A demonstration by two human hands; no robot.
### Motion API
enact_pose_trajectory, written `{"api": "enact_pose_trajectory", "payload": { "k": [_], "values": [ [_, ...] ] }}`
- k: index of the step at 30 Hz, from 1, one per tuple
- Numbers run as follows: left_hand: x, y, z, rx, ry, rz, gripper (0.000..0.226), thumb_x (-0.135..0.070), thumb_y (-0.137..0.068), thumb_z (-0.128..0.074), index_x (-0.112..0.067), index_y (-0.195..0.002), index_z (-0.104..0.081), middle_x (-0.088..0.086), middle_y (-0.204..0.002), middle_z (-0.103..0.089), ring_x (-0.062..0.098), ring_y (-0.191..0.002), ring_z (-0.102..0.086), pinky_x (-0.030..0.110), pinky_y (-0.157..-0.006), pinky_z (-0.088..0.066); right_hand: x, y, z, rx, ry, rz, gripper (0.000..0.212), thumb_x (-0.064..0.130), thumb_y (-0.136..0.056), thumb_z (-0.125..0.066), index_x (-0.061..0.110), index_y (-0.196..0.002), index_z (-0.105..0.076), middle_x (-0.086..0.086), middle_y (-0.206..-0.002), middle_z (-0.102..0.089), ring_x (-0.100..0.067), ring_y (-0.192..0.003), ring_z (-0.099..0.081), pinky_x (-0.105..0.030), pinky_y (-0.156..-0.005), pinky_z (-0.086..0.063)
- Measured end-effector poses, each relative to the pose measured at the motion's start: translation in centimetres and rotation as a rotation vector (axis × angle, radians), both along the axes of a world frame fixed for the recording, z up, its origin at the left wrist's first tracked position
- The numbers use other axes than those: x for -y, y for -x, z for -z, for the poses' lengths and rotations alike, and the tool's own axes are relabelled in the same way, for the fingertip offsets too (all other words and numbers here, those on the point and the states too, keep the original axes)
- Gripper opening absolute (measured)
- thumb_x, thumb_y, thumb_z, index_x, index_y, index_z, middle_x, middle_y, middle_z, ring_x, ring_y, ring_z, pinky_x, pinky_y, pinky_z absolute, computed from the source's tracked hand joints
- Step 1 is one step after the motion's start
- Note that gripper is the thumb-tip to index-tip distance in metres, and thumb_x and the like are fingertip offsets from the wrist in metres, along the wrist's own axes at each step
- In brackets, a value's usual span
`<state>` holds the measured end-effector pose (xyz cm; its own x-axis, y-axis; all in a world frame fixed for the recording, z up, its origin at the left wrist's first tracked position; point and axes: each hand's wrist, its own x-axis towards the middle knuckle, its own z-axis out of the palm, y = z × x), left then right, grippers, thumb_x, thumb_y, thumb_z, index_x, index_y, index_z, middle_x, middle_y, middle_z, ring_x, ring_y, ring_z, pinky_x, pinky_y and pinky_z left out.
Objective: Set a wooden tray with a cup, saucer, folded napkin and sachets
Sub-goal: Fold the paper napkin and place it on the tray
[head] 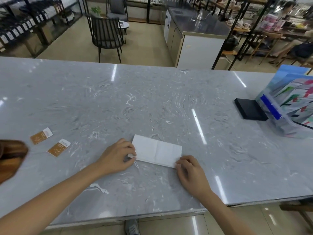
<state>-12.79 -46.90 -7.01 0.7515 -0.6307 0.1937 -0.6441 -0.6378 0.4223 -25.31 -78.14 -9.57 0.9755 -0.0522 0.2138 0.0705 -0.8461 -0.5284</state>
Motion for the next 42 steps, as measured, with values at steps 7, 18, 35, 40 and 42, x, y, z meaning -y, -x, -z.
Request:
{"api": "enact_pose_trajectory", "payload": {
  "k": [7, 18, 35, 40, 42],
  "values": [
    [8.0, -1.5, 0.0, 0.007, -0.088, 0.018, 0.045, -0.033, -0.102, -0.050, -0.014, -0.142, -0.055, 0.005, -0.151, -0.050, 0.024, -0.147, -0.035, 0.034, -0.119, -0.032, -4.3, -5.6, -0.4, 0.029, 0.170, 0.006, 0.045, 0.027, -0.105, -0.050, 0.008, -0.146, -0.053, -0.013, -0.155, -0.050, -0.032, -0.143, -0.045, -0.047, -0.114, -0.044],
    [7.7, -1.9, 4.8, 0.038, -0.362, -0.181, 0.076, -0.060, -0.099, -0.016, -0.016, -0.161, -0.008, 0.001, -0.170, -0.007, 0.017, -0.157, -0.002, 0.041, -0.127, -0.008, -4.1, -6.2, 2.8, -0.209, 0.295, 0.104, 0.077, 0.062, -0.101, -0.014, 0.019, -0.164, -0.007, 0.001, -0.172, -0.011, -0.016, -0.159, -0.007, -0.039, -0.128, -0.005],
    [6.1, -1.0, 4.2, -0.064, -0.313, -0.231, 0.090, -0.062, -0.099, -0.030, -0.002, -0.158, 0.003, 0.013, -0.169, 0.006, 0.025, -0.156, 0.011, 0.042, -0.128, -0.001, -4.0, -6.3, 2.9, -0.251, 0.291, 0.079, 0.081, 0.065, -0.099, -0.010, 0.018, -0.164, -0.002, -0.001, -0.173, -0.005, -0.016, -0.159, -0.001, -0.041, -0.128, -0.001],
    [5.8, -0.3, 3.8, -0.087, -0.320, -0.241, 0.091, -0.062, -0.099, -0.027, -0.001, -0.158, 0.005, 0.014, -0.169, 0.008, 0.024, -0.157, 0.009, 0.040, -0.128, -0.001, -3.7, -6.3, 2.8, -0.238, 0.309, 0.061, 0.079, 0.065, -0.100, -0.012, 0.018, -0.164, -0.003, 0.000, -0.173, -0.007, -0.016, -0.159, -0.002, -0.043, -0.128, -0.002],
    [5.3, 0.4, 3.8, -0.094, -0.333, -0.249, 0.091, -0.063, -0.099, -0.026, 0.000, -0.158, 0.004, 0.014, -0.169, 0.007, 0.025, -0.157, 0.008, 0.039, -0.128, 0.000, -3.5, -6.4, 2.7, -0.243, 0.325, 0.027, 0.078, 0.065, -0.101, -0.012, 0.020, -0.164, 0.000, 0.003, -0.173, -0.004, -0.015, -0.159, 0.001, -0.044, -0.128, -0.001]
  ]
}}
